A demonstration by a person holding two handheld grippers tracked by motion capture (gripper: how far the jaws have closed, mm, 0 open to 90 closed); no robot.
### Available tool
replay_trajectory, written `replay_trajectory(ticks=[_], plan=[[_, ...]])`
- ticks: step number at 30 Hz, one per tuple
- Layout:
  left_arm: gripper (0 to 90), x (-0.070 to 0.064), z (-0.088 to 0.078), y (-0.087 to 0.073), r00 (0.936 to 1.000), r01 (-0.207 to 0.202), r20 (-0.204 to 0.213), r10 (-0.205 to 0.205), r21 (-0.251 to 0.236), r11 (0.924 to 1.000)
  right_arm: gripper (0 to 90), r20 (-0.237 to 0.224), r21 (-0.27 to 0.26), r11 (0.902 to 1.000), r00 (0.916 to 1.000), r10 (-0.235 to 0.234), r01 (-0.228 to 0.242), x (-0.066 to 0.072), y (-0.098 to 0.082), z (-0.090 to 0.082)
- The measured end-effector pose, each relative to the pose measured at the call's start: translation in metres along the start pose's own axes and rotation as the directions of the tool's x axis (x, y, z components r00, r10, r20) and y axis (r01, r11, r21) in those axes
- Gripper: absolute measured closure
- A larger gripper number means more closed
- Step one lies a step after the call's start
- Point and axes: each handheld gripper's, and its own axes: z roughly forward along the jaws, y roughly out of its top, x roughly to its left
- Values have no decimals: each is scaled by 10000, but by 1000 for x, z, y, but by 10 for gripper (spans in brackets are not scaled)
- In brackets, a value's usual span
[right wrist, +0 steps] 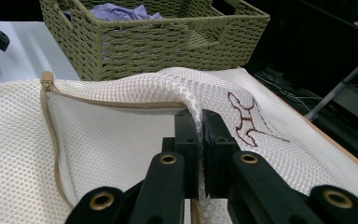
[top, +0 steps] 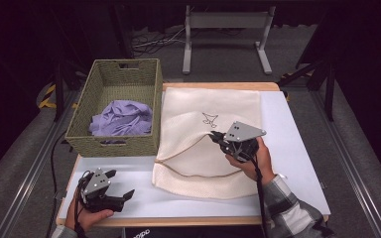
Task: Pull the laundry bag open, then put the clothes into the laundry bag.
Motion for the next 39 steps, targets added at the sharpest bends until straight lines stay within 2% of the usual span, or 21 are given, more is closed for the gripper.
replay_trajectory(ticks=[3,8,12,14,16,21,30,39], plan=[[77,0,-2,1,10000,-28,-53,28,-47,10000,871,-29,27,10000,10000,32,-32,0,-1,0],[70,3,-8,6,9998,-32,-200,24,-394,9992,871,-61,-2,10000,10000,14,-14,0,0,1],[68,10,-13,15,9996,-85,-270,68,-642,9979,871,-45,-36,10000,10000,33,-33,-1,1,-1],[68,12,-14,16,9995,-137,-309,116,-682,9976,870,-55,-51,10000,10000,62,-62,-2,1,-1],[71,14,-16,19,9998,-136,-153,125,-728,9973,871,-93,-53,9999,9999,89,-89,-3,0,-1],[68,19,-17,25,9993,-194,-344,168,-744,9970,871,-95,-105,9997,9998,198,-199,-4,1,-2],[65,30,-20,49,9971,-485,-622,429,-927,9945,870,23,-205,9997,9999,158,-158,-4,2,-6],[65,33,-15,68,9950,-804,-681,732,-1102,9907,870,-10,-76,9999,10000,99,-100,-2,-2,-8]])
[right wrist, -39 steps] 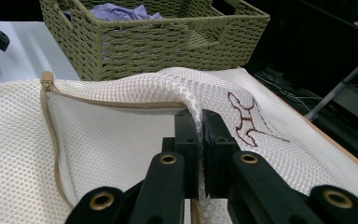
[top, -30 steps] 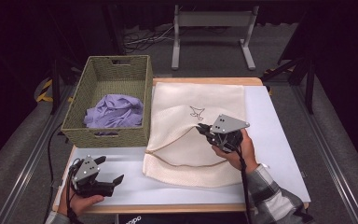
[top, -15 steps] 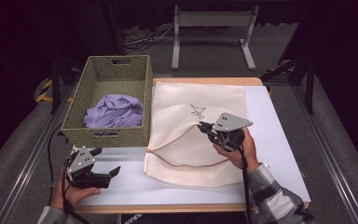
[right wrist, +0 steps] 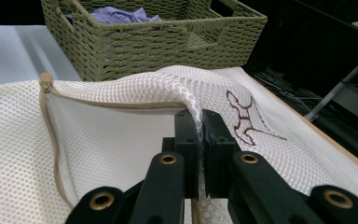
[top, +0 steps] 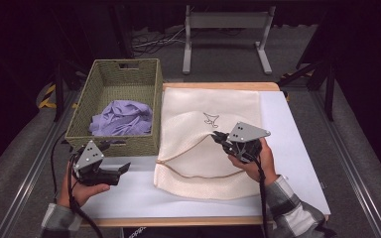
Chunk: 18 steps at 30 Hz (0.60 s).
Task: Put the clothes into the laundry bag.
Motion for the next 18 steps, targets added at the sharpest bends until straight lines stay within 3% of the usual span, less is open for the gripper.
replay_trajectory(ticks=[15,18], plan=[[49,23,6,34,9994,-337,1,337,77,9994,868,-95,39,10000,9999,37,-36,0,-2,1],[49,29,9,43,9986,-495,-160,498,201,9986,868,-131,126,9999,9999,-1,3,1,-3,2]])
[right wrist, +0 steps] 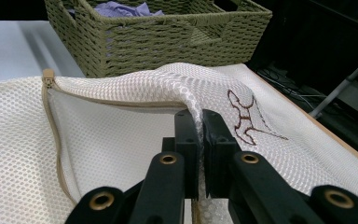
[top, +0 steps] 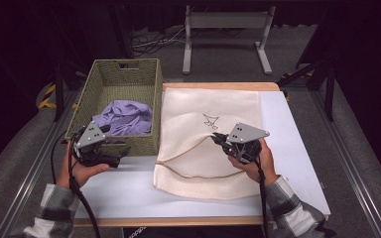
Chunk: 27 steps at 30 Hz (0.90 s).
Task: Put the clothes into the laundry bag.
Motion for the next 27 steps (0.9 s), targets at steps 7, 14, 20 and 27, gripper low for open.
replay_trajectory(ticks=[7,14,20,27], plan=[[49,19,13,20,9999,-122,4,122,341,9993,869,-12,32,10000,10000,25,-25,0,-1,-1],[46,38,32,34,9998,-134,-124,146,900,9958,869,-39,47,10000,10000,34,-34,-1,-2,-3],[46,55,53,50,9995,-308,-35,316,1438,9891,869,-87,133,9999,9999,92,-91,-2,-3,-2],[46,69,84,54,9986,-524,75,521,2286,9721,869,-213,227,9995,9995,225,-220,-3,-5,-1]])
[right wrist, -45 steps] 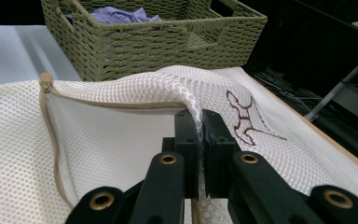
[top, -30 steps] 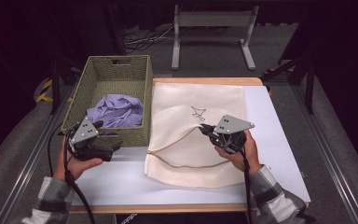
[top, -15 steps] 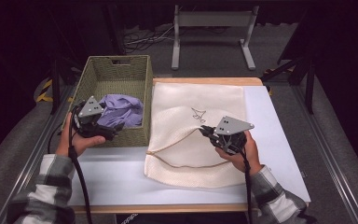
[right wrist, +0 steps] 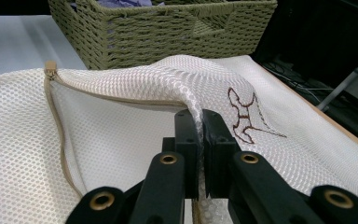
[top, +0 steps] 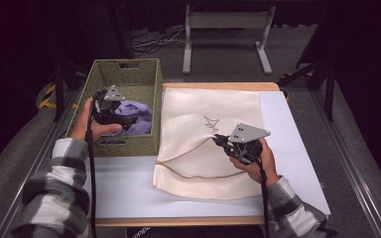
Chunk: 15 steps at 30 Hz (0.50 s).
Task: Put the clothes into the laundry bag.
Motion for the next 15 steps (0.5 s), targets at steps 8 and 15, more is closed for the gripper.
replay_trajectory(ticks=[8,15], plan=[[53,14,35,2,9997,-253,69,248,885,9958,870,-32,231,9996,9999,141,-140,-1,-4,4],[53,23,51,-3,9980,-588,-124,619,1753,9828,870,61,328,9991,9996,266,-267,1,-5,4]])
